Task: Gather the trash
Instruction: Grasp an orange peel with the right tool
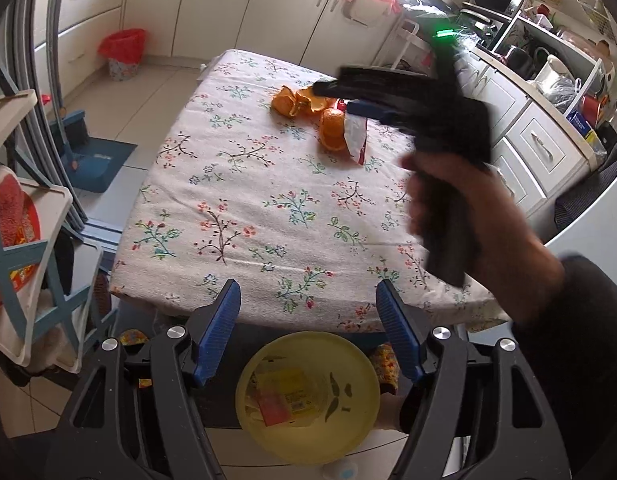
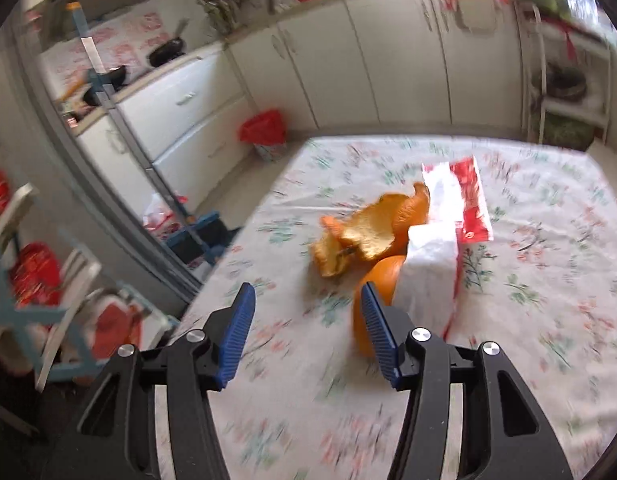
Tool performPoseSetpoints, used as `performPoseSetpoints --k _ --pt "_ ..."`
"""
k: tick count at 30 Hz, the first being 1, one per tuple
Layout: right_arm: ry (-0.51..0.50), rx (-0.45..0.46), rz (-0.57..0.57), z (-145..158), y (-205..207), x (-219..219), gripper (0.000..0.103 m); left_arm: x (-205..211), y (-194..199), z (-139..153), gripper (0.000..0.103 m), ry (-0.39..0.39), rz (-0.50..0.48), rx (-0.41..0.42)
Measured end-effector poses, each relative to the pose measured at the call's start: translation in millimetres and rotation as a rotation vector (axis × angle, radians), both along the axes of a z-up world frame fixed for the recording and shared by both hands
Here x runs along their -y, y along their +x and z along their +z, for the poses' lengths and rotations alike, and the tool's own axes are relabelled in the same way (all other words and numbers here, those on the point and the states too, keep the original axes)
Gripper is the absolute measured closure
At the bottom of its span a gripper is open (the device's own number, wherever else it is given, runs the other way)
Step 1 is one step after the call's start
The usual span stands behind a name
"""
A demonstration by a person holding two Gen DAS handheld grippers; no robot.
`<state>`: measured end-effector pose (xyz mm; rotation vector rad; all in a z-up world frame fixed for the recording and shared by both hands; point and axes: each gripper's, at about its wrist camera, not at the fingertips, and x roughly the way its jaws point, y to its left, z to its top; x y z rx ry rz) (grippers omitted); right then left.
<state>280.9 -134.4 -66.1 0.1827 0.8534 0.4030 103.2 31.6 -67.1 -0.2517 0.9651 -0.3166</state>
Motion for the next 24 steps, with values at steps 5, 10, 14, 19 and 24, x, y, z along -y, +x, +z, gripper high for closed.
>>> performPoseSetpoints --k 5,10,14,19,24 --pt "-0.086 -0.01 -0.065 -16 32 21 0.049 2 0 2 0.035 0.002 -0.013 0.006" --pt "-0.11 -0.042 -0.057 -16 32 50 0.058 5 2 2 0.035 -0.005 -0.023 0.0" --pt "-0.117 -0.116 -0.007 -25 18 63 0.091 9 -1 0 0.035 0.003 -0.027 0.0" --pt "-0.058 -0.139 -0.014 -30 -11 87 0.092 10 -7 -5 0.035 -0.012 -0.027 -0.017" --pt "0.073 -0.074 0.056 -11 -15 81 0.08 18 -8 -7 0.035 -0.003 -0.058 -0.019"
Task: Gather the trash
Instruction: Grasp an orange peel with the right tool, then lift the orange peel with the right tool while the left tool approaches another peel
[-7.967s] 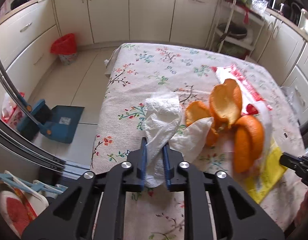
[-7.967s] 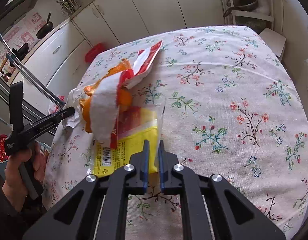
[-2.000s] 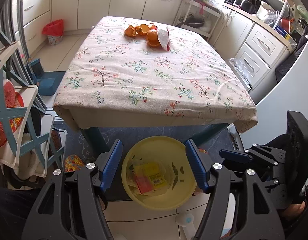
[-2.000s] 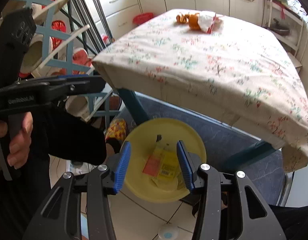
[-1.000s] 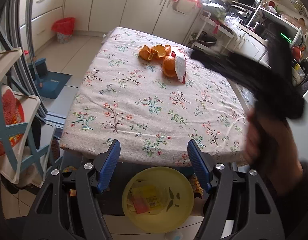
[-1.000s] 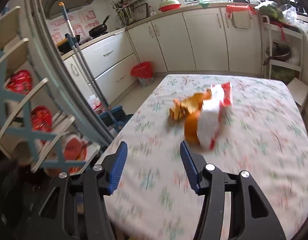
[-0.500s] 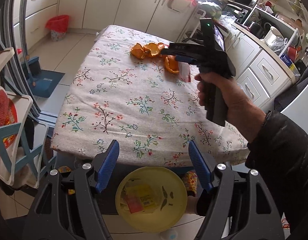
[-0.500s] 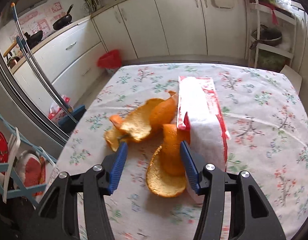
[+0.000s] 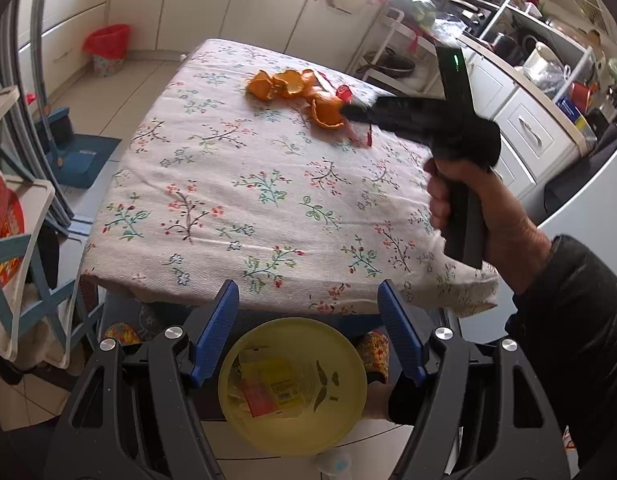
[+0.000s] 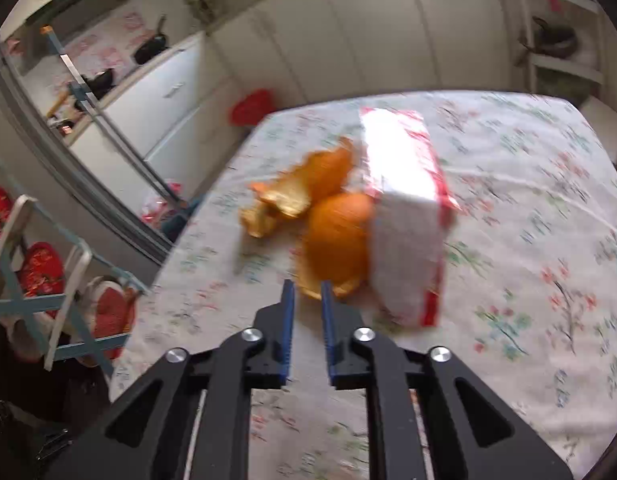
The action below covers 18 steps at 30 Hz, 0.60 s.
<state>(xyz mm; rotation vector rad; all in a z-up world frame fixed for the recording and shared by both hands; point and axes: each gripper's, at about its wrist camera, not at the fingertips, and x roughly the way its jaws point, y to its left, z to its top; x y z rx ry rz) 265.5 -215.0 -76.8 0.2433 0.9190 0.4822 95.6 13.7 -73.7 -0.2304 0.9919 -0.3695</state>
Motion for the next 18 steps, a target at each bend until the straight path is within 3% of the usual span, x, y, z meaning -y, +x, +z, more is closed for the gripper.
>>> performPoseSetpoints --k 1,3,6,9,11,13,18 --pt "-0.002 0.023 0.022 4 1 -9 0.068 0 0 -1 0.035 0.002 -0.001 -0.001" --pt "-0.026 0.048 0.022 11 14 -24 0.059 -1 3 -1 0.035 -0.008 0.005 -0.011" --pt "-0.138 0.064 -0.057 13 40 -36 0.053 -3 4 -1 0.035 -0.026 0.008 -0.019" --pt "-0.231 0.017 -0.116 -2 63 -37 0.053 -2 5 0 0.035 -0.028 0.001 -0.016" --pt "-0.23 0.012 -0.113 -8 65 -33 0.058 -2 5 1 0.035 -0.029 -0.003 -0.014" --pt "-0.223 0.002 -0.061 -8 56 -32 0.072 -1 5 2 0.035 -0.03 -0.007 -0.013" --pt "-0.192 -0.041 0.097 -6 10 -36 0.08 -1 3 3 0.035 -0.03 -0.005 -0.008"
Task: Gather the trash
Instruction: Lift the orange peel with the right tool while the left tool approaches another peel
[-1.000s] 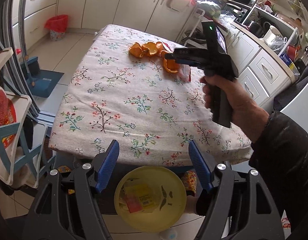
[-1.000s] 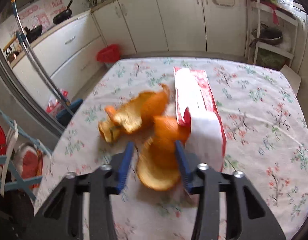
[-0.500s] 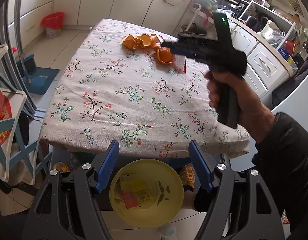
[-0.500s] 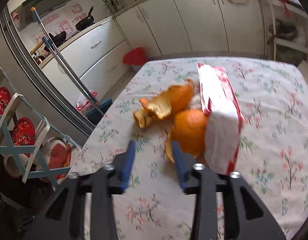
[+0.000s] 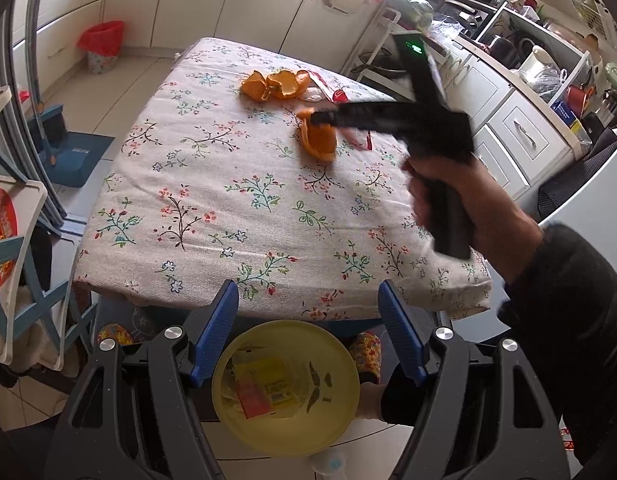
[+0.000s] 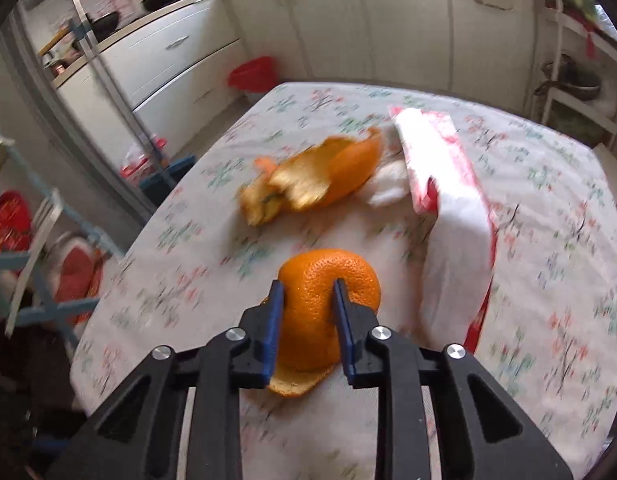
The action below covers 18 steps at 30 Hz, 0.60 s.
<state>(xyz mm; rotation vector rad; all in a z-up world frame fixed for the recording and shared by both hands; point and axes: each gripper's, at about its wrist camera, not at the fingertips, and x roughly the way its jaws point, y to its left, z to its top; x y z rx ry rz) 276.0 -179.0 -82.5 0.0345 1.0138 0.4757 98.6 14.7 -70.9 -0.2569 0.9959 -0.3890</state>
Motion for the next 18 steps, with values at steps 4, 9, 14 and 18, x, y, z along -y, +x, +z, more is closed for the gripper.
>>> performPoseSetpoints --k 4,9,14,18 --pt "0.109 -0.038 0.033 10 -43 3 0.084 1 -3 0 0.035 0.008 0.007 0.005" --pt "0.301 -0.07 -0.021 18 -69 27 0.098 -2 -2 -1 0.035 0.02 0.029 0.011" --pt "0.273 -0.03 -0.065 24 -74 34 0.097 -5 2 -5 0.035 0.024 0.047 -0.001" --pt "0.208 0.047 -0.029 31 -81 15 0.05 -2 2 -6 0.035 0.029 0.047 0.002"
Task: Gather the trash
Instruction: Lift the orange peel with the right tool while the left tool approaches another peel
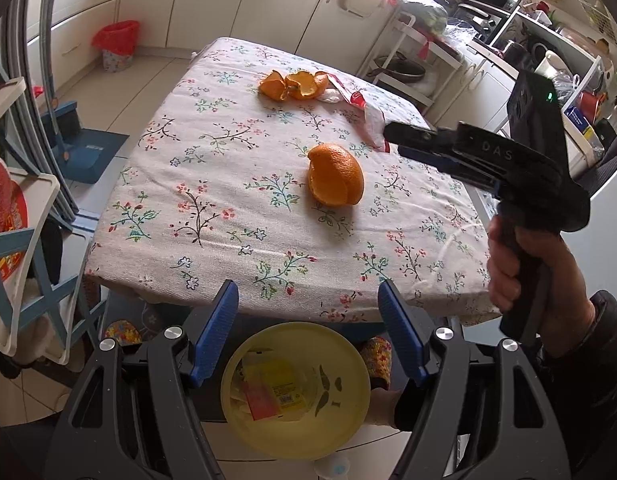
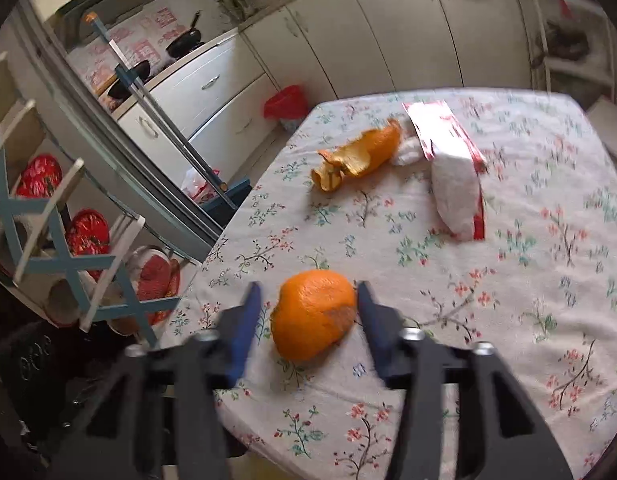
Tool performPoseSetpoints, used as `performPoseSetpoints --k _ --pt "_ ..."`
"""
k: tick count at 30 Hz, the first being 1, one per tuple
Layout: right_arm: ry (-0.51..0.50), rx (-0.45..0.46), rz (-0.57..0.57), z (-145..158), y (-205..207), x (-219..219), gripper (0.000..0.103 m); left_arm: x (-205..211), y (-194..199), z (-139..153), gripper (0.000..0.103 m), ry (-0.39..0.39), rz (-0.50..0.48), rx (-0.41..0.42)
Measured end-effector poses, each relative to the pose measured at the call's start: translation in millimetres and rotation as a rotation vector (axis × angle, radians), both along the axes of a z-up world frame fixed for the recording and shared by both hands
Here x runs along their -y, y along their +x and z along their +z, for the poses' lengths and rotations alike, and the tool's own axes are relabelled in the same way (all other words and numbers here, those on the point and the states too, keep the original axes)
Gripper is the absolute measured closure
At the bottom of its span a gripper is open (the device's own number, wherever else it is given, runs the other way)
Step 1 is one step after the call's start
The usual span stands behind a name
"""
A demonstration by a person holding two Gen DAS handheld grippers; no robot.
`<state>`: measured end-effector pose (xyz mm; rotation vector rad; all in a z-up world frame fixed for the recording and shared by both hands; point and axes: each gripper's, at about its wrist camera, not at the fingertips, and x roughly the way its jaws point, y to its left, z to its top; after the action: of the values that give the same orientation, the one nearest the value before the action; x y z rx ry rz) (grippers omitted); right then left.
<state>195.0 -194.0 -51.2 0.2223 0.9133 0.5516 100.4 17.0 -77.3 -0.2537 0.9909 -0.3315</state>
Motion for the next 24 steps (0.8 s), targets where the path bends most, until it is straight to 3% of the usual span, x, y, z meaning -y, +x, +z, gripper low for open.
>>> performPoseSetpoints --k 6,7,8,10,13,16,17,18,19,21,23,24 --pt "-0.237 0.053 0.142 -18 -13 -58 0.052 -2 1 -2 0.035 0.009 0.005 -0.002" --pt "-0.287 0.068 0.147 -24 -13 -64 0.061 -4 1 -2 0.035 0.004 0.01 -0.004" --pt "-0.299 0.066 0.146 -27 -12 -63 0.067 -5 1 -2 0.035 0.001 0.012 -0.004" --pt "-0.261 0.044 0.119 -28 -6 -55 0.089 -5 1 -1 0.035 -0.002 0.011 -0.002" --pt "-0.176 0.017 0.061 -24 1 -32 0.096 -4 2 -1 0.035 0.001 0.005 -0.001" --pt "-0.17 0.026 0.044 -21 0 -26 0.093 -3 2 -2 0.035 -0.001 0.006 -0.005" --pt "-0.184 0.04 0.051 -19 -3 -28 0.084 -3 2 -2 0.035 0.0 0.006 -0.005" --pt "-0.198 0.05 0.059 -17 -6 -32 0.053 -3 2 -2 0.035 0.001 0.007 -0.005" --pt "-0.214 0.065 0.064 -16 -8 -36 0.036 -3 2 -3 0.035 0.002 0.006 -0.006" --pt "-0.248 0.092 0.094 -16 -12 -48 0.036 -2 2 -3 0.035 0.005 0.003 -0.008" --pt "-0.29 0.092 0.108 -23 -11 -57 0.043 0 1 -4 0.035 0.01 0.0 -0.009" --pt "-0.329 0.08 0.109 -30 -8 -60 0.061 0 1 -4 0.035 0.012 0.0 -0.009"
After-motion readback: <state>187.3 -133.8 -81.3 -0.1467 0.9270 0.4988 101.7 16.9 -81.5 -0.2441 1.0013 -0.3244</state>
